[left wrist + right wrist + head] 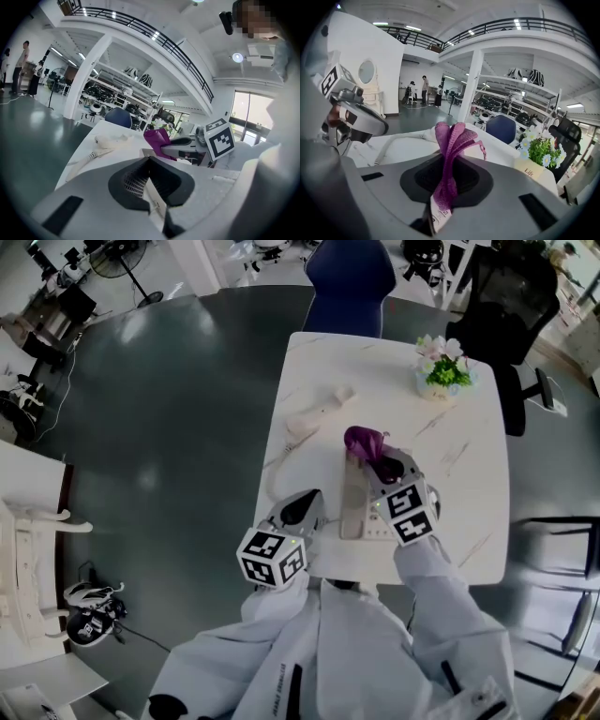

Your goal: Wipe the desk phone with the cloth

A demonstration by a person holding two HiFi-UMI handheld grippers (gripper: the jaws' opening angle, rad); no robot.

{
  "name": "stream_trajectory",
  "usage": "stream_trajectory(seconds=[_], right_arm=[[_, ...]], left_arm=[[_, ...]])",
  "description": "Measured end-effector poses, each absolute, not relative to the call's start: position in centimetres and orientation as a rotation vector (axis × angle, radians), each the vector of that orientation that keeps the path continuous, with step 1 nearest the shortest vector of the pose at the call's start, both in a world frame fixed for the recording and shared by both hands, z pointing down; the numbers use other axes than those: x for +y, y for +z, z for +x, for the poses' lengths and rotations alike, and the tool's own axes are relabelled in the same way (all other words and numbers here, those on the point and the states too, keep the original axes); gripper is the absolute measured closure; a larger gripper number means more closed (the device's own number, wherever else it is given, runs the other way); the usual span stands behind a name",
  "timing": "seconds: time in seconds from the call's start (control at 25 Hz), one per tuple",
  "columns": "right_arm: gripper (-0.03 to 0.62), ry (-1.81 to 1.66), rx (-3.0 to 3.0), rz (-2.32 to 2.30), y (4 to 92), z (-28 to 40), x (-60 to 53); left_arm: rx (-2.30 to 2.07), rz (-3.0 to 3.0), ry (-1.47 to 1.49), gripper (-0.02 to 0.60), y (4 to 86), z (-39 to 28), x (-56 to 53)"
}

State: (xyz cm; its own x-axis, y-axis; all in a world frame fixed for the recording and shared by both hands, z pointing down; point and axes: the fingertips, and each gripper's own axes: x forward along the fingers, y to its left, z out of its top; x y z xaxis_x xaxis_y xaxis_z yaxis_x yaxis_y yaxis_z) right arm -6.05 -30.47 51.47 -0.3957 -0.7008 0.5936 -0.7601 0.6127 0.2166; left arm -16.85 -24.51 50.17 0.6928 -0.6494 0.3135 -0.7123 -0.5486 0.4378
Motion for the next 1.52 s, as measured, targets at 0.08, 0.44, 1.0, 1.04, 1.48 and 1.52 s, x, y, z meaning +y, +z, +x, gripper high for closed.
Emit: stream_trajectory(seconds=[0.08,0.44,1.0,1.04,1.48,1.52], right_arm=[[0.556,0.137,-2.171,1.137,51.9,-6.3,-30.5],[0.556,0.205,-2.151,1.107,53.4,-6.9,-30.1],[0.557,0.237,-2.138,1.061,54.1,-7.4,-28.9],[0.557,0.239,-2.139,1.057,54.2,-7.4,-28.7],[0.557,0.231,-2.163,1.010,54.5,-7.6,-27.7],[0.557,0.231,-2.166,1.004,54.5,-7.6,-27.5]], left_arm=[[-1.026,2.364,0.157,0.583,50.3,-17.0,-24.7],[-0.977,2.359,0.164,0.583,51.0,-17.8,-25.3],[-0.960,2.369,0.178,0.583,51.2,-18.3,-24.7],[-0.959,2.370,0.177,0.583,51.2,-18.2,-24.6],[-0.979,2.361,0.198,0.583,51.4,-17.8,-23.7],[-0.978,2.361,0.199,0.583,51.4,-17.7,-23.5]])
